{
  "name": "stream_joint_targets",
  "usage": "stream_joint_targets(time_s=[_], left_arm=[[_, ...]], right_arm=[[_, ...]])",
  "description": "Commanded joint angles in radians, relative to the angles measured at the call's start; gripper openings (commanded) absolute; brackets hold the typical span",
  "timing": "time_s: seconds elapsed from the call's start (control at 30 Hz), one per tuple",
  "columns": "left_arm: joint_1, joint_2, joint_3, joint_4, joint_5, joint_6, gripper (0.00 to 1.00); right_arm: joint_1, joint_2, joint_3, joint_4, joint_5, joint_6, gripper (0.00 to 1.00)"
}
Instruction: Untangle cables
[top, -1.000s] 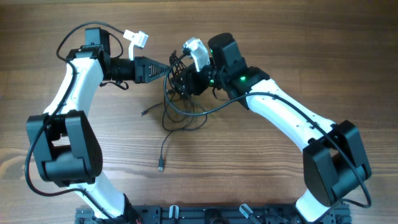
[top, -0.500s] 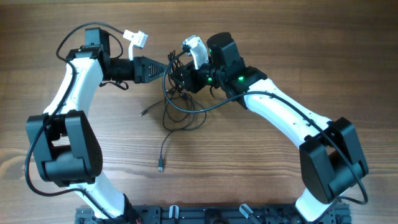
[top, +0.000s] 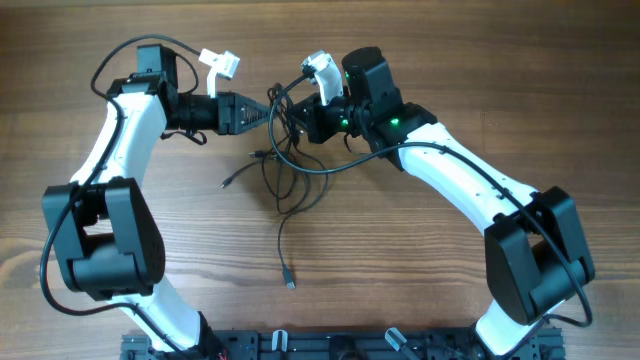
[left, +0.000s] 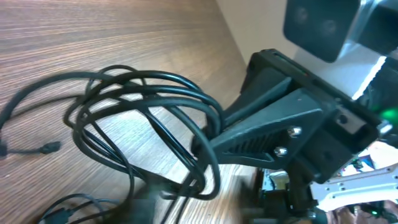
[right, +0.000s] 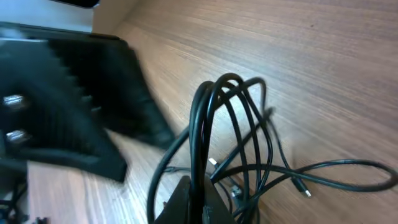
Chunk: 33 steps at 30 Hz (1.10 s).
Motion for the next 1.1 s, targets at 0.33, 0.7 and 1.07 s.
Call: stream_joint_targets(time_s=[0.33,0.7,1.07], left_arm=[[-0.069,0.006,0.001,0.029,-0.055,0.005,0.62],[-0.140,0.006,0.001,0.079,-0.132,-0.029,0.14],[-0.139,0.006,0.001,0.086,-0.174,-0.029,0.04]], right_arm=[[-0.008,-0.008,0.005,0.085,-0.001,0.387,0.04],[-0.006,-0.008,0.005,0.037,0.127,0.387,0.04],[-0.006,-0.008,0.005,0.023,0.141,0.375,0.04]])
